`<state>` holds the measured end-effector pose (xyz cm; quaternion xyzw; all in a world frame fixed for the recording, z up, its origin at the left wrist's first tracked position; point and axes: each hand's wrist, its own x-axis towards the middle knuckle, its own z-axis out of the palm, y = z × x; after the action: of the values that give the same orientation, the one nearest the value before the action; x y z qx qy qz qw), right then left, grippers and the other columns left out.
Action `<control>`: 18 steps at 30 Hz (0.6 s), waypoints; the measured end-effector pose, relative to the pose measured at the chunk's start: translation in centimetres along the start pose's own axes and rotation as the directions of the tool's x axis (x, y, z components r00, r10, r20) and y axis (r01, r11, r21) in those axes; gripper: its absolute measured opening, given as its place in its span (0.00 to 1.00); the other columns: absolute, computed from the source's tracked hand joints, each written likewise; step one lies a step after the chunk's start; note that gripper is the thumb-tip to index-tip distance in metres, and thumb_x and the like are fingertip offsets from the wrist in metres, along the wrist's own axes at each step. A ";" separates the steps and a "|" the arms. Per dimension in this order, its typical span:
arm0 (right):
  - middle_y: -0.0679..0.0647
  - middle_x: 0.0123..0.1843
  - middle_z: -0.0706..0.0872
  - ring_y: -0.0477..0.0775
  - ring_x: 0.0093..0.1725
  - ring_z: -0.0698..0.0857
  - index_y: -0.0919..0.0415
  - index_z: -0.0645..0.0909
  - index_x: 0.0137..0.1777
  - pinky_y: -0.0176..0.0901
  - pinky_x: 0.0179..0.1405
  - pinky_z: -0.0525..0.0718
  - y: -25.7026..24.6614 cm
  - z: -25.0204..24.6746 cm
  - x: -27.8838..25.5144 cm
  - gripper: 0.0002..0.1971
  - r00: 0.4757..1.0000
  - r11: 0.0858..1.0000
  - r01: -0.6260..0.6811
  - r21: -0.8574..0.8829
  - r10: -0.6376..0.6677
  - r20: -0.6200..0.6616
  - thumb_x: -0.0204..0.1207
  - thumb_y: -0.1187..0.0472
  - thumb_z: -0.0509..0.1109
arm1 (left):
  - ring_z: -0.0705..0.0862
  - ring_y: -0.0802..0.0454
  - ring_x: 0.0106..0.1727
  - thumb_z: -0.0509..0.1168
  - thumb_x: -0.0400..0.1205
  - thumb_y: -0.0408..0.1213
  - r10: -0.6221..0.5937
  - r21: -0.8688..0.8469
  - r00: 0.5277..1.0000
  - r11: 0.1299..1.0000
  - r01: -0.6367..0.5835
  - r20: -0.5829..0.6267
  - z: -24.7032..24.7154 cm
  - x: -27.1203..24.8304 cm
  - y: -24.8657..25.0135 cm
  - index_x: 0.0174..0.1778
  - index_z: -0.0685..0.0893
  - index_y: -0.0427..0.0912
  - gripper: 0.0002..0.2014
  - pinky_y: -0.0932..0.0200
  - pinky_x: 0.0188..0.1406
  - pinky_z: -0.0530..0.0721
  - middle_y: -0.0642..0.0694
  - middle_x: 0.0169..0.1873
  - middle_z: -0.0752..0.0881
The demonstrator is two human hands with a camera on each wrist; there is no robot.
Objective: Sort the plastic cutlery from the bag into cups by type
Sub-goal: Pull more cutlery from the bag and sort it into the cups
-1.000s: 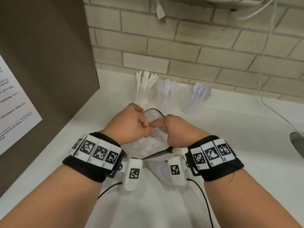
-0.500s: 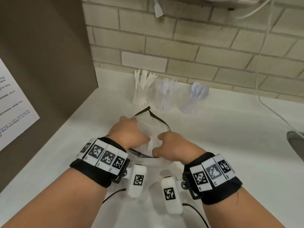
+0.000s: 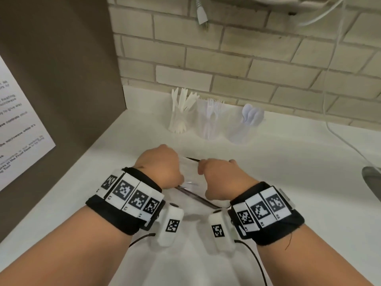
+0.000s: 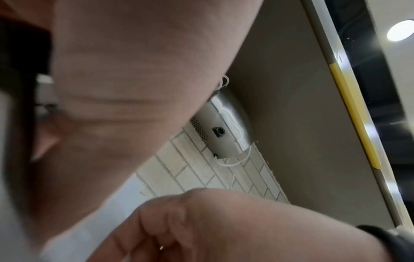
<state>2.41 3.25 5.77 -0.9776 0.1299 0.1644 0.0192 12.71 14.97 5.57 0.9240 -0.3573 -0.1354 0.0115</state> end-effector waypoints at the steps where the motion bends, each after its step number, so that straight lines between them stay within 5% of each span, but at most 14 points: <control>1: 0.53 0.60 0.81 0.59 0.57 0.82 0.57 0.71 0.68 0.53 0.61 0.73 -0.1 0.4 0.0 0.24 0.999 1.000 -0.011 -0.003 0.011 0.049 0.71 0.63 0.69 | 0.82 0.44 0.47 0.69 0.73 0.47 -0.047 0.021 0.997 0.999 0.046 0.067 0.5 -0.3 -0.2 0.58 0.79 0.41 0.20 0.55 0.43 0.83 0.42 0.59 0.74; 4: 0.52 0.57 0.81 0.57 0.55 0.81 0.56 0.77 0.65 0.56 0.63 0.66 -0.2 0.6 -0.1 0.19 0.995 0.996 -0.063 -0.056 0.068 0.080 0.73 0.59 0.68 | 0.82 0.41 0.53 0.73 0.69 0.38 -0.026 0.049 0.980 0.999 0.017 0.196 1.5 -0.7 -0.8 0.79 0.59 0.53 0.43 0.51 0.48 0.86 0.40 0.67 0.65; 8: 0.52 0.54 0.75 0.54 0.47 0.77 0.54 0.82 0.59 0.51 0.60 0.67 -1.2 -0.6 -0.3 0.17 0.961 0.998 -0.021 -0.056 0.005 -0.277 0.72 0.66 0.65 | 0.82 0.42 0.54 0.73 0.67 0.29 0.031 -0.020 0.988 0.999 -0.028 0.152 1.4 -0.7 -1.3 0.82 0.50 0.55 0.51 0.54 0.46 0.85 0.42 0.67 0.66; 11: 0.58 0.57 0.81 0.58 0.52 0.83 0.62 0.82 0.60 0.47 0.54 0.81 -2.6 -0.1 0.2 0.14 0.941 0.976 0.187 0.110 -0.146 -0.306 0.75 0.68 0.64 | 0.82 0.46 0.49 0.72 0.71 0.33 0.068 -0.097 0.988 0.994 -0.055 0.137 1.3 -0.6 -0.9 0.79 0.60 0.54 0.42 0.59 0.40 0.79 0.44 0.66 0.69; 14: 0.58 0.55 0.84 0.59 0.56 0.85 0.63 0.79 0.59 0.45 0.49 0.81 -3.1 2.2 1.6 0.13 0.988 0.984 0.075 0.163 -0.052 -0.143 0.76 0.60 0.68 | 0.83 0.45 0.51 0.68 0.77 0.47 -0.022 -0.148 0.999 0.989 0.026 0.034 1.9 -0.3 -0.6 0.61 0.80 0.46 0.18 0.58 0.42 0.80 0.43 0.65 0.72; 18: 0.56 0.57 0.85 0.60 0.58 0.84 0.61 0.78 0.61 0.51 0.56 0.84 -2.1 3.3 2.7 0.23 0.998 0.992 -0.052 0.117 0.056 -0.031 0.72 0.48 0.73 | 0.79 0.41 0.44 0.59 0.77 0.28 -0.147 -0.178 0.988 0.975 0.135 -0.052 3.7 -0.7 -1.4 0.69 0.74 0.55 0.26 0.54 0.46 0.82 0.41 0.67 0.62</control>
<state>4.40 4.82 1.79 -0.9736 0.1660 0.1403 0.0692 12.17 16.79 2.05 0.9464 -0.2771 -0.1367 0.0940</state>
